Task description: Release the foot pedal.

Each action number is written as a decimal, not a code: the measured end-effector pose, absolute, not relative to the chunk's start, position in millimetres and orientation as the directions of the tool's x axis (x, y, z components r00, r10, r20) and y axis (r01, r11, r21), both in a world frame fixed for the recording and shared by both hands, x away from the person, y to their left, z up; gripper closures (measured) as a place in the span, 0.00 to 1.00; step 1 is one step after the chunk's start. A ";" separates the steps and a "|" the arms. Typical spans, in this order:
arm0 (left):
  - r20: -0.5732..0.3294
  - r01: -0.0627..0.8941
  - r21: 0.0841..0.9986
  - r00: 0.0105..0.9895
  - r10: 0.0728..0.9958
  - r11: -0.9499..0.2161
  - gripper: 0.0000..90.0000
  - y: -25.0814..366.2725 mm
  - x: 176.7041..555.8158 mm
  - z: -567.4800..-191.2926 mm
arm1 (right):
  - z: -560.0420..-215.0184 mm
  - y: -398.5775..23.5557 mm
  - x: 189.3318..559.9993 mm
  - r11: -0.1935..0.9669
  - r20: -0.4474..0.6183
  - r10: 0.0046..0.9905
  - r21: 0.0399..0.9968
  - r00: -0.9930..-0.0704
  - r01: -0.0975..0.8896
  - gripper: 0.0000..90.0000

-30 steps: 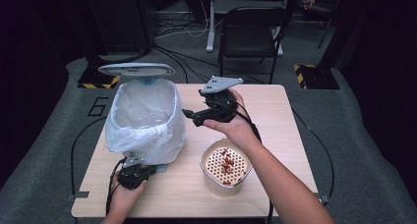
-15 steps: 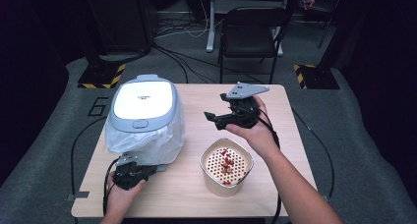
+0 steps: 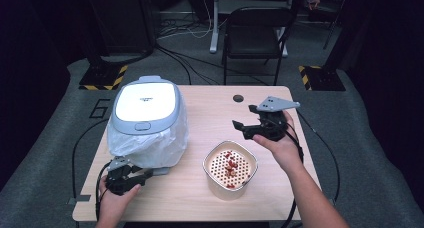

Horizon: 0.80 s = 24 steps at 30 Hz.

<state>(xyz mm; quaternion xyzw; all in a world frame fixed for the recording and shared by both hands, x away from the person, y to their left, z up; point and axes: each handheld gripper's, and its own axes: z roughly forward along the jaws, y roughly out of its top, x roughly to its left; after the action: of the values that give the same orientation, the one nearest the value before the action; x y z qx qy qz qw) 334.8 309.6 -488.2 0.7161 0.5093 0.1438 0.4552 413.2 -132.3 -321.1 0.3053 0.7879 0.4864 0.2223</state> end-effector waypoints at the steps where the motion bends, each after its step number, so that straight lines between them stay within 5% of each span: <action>1: -0.259 0.596 0.800 0.446 0.857 -0.069 0.49 310.9 334.9 -488.1 | -322.5 -138.1 410.7 0.348 -0.070 0.703 0.902 -0.708 0.256 0.25; 3: -0.174 0.573 0.806 0.466 0.868 -0.146 0.49 321.1 335.1 -485.3 | -325.0 -147.2 405.4 0.347 -0.082 0.717 0.903 -0.693 0.252 0.25; 10: -0.231 0.601 0.796 0.403 0.885 -0.067 0.45 331.6 336.5 -480.4 | -342.5 -173.5 390.5 0.304 -0.065 0.778 0.909 -0.625 0.284 0.26; 24: -0.200 0.596 0.801 0.358 0.912 -0.058 0.43 359.0 332.3 -488.5 | -403.2 -212.3 367.8 0.214 0.014 0.863 0.895 -0.504 0.390 0.26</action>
<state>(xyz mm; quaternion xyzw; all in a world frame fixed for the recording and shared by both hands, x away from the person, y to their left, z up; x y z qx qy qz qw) 332.3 359.0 -488.5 0.7036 0.5358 0.1845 0.4288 367.8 -212.3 -403.2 0.4263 0.7354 0.4597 0.2572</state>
